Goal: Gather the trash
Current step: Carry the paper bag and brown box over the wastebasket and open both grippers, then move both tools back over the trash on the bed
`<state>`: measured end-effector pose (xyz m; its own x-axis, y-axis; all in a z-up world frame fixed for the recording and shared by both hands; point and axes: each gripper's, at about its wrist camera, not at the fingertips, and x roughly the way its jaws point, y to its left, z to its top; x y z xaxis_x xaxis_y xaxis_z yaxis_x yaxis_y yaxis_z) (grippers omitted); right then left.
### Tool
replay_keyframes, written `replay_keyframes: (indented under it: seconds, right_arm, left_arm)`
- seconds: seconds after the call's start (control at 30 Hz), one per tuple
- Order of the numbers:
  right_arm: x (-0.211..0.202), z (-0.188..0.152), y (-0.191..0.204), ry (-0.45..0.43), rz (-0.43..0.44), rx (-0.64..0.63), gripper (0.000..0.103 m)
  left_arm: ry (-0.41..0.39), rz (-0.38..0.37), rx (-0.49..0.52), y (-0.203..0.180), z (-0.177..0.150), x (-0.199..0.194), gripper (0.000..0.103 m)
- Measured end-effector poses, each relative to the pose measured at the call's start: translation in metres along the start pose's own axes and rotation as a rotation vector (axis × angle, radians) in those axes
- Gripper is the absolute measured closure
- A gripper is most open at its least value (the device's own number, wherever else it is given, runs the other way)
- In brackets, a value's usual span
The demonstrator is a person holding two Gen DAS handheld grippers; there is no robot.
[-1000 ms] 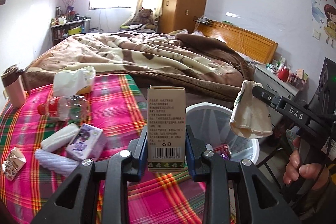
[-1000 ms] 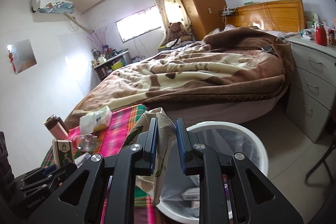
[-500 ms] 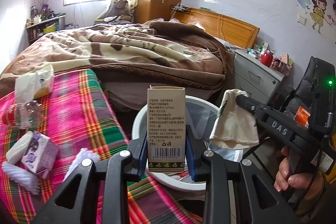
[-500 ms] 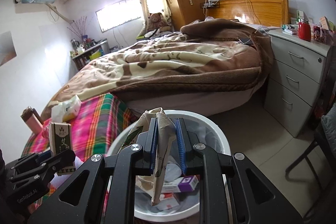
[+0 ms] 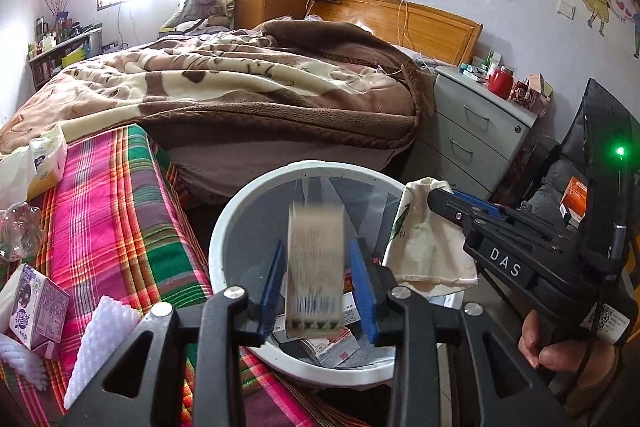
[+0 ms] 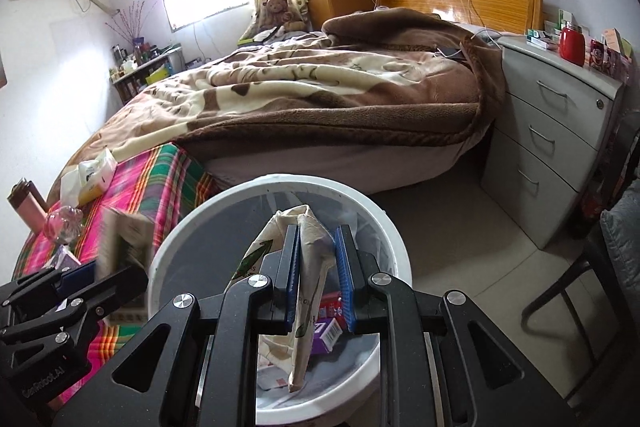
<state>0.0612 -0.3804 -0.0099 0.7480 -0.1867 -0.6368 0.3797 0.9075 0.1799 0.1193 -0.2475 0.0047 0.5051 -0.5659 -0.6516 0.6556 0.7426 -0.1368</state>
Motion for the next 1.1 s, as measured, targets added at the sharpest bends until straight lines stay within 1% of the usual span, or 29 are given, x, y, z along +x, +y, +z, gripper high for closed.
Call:
replay_keyframes:
  seconds: [0.03, 0.07, 0.17, 0.2, 0.27, 0.3, 0.33, 0.4, 0.6, 0.97, 1.1]
  right_arm:
    - [0.001, -0.001, 0.000, 0.003, 0.000, 0.001, 0.085]
    - [0.002, -0.001, -0.001, 0.010, 0.000, 0.004, 0.085]
    - [0.003, -0.001, -0.002, 0.017, -0.004, 0.005, 0.084]
    - [0.003, -0.001, -0.001, 0.018, -0.009, 0.004, 0.084]
    - [0.003, -0.001, -0.001, 0.024, -0.008, 0.008, 0.080]
    - [0.004, -0.001, 0.000, 0.027, -0.007, 0.011, 0.072]
    - [0.003, -0.001, 0.000, 0.026, -0.010, 0.013, 0.061]
    - [0.001, -0.001, 0.001, 0.017, -0.005, 0.015, 0.056]
    - [-0.003, -0.001, 0.008, 0.006, 0.007, 0.014, 0.056]
    - [-0.012, -0.003, 0.032, -0.017, 0.054, -0.004, 0.055]
    - [-0.015, -0.005, 0.043, -0.019, 0.076, -0.017, 0.051]
  left_arm:
    - [-0.003, -0.001, -0.003, 0.001, 0.000, 0.000, 0.049]
    - [-0.006, 0.000, -0.006, 0.001, 0.000, -0.001, 0.047]
    - [-0.012, -0.002, -0.012, 0.004, 0.001, -0.003, 0.045]
    - [-0.014, -0.002, -0.014, 0.005, 0.001, -0.004, 0.042]
    - [-0.015, 0.001, -0.021, 0.008, 0.001, -0.006, 0.039]
    - [-0.016, 0.000, -0.025, 0.010, 0.001, -0.008, 0.039]
    - [-0.018, 0.001, -0.028, 0.012, 0.001, -0.009, 0.039]
    - [-0.022, 0.008, -0.035, 0.015, 0.000, -0.012, 0.038]
    - [-0.042, 0.019, -0.059, 0.029, -0.003, -0.026, 0.037]
    - [-0.085, 0.075, -0.095, 0.058, -0.013, -0.055, 0.036]
    - [-0.099, 0.094, -0.113, 0.070, -0.018, -0.067, 0.035]
